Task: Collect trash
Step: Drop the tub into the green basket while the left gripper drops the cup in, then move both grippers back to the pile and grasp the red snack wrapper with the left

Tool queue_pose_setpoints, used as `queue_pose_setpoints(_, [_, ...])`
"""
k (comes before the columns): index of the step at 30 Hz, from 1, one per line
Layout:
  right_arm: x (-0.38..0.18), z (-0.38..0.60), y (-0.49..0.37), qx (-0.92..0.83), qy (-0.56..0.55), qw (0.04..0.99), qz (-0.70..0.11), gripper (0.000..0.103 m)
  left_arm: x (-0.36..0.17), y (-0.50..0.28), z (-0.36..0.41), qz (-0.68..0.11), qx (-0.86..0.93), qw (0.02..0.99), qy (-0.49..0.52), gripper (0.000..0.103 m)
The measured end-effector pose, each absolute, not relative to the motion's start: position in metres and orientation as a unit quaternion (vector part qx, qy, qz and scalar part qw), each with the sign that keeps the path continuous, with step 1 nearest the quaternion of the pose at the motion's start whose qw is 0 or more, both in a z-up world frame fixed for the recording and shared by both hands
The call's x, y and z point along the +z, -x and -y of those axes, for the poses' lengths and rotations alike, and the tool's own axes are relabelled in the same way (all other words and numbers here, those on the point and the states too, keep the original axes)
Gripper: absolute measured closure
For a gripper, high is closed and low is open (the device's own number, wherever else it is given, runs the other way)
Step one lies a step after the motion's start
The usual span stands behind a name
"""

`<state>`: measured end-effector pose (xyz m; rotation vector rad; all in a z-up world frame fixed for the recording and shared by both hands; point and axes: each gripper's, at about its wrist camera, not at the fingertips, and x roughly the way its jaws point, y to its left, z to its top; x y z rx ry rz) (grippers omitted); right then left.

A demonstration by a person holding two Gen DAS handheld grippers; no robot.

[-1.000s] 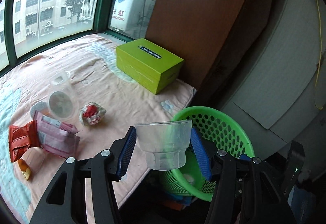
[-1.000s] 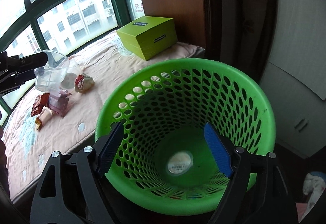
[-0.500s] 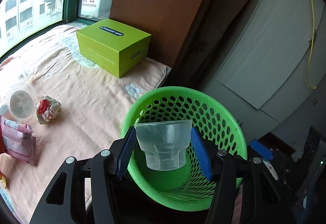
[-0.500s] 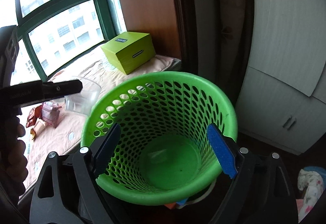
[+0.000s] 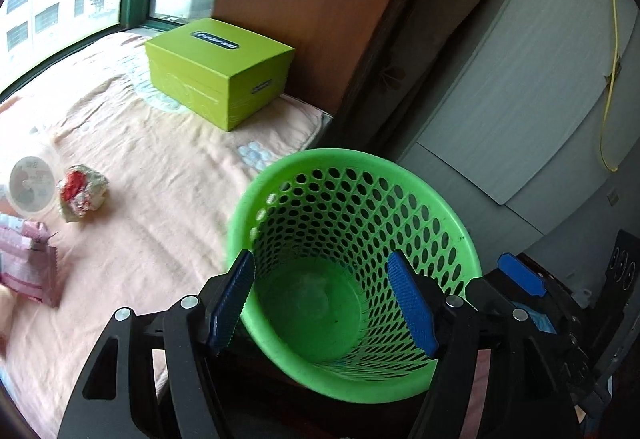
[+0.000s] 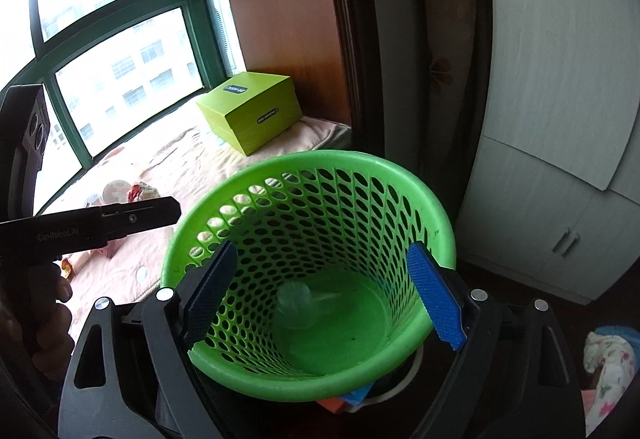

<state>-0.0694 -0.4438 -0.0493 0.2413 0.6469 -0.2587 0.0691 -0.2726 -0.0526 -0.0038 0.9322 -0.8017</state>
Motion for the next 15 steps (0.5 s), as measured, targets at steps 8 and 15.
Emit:
queue_pose_setpoints(8, [-0.043, 0.415, 0.049, -0.088, -0.101, 0.939, -0.316, 0.014, -0.044, -0.081, 0.214, -0.425, -0.31, 0.851, 0.012, 0.036])
queue_pose_setpoints(15, [-0.034, 0.381, 0.022, -0.04, -0.083, 0.945, -0.314, 0.013, -0.038, -0.097, 0.148, -0.414, -0.242, 0.877, 0.032, 0.036])
